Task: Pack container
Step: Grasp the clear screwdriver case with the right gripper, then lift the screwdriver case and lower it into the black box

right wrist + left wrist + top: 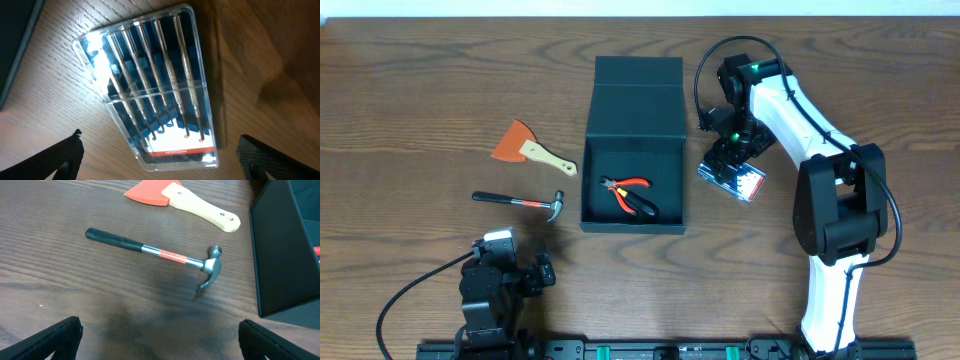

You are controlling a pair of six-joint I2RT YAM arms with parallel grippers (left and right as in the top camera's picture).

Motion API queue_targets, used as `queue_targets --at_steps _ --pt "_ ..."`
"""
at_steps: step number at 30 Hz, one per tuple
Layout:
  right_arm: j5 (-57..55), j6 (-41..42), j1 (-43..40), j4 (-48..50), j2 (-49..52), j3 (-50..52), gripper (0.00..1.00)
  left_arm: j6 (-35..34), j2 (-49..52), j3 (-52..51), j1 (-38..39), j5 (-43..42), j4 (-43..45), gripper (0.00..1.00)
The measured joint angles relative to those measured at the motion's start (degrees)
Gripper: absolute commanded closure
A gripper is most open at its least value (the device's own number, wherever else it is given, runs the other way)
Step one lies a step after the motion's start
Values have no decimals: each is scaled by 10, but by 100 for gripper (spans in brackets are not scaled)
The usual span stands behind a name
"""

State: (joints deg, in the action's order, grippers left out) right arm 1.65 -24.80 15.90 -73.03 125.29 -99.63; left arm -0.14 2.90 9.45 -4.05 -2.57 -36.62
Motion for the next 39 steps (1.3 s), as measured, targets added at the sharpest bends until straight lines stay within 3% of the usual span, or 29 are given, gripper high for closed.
queue_targets --at_steps 34,39 --pt "-30 -40 21 77 0 80 1 0 0 0 0 0 0 1" --pt "-38 -41 21 80 0 81 7 0 0 0 0 0 0 1"
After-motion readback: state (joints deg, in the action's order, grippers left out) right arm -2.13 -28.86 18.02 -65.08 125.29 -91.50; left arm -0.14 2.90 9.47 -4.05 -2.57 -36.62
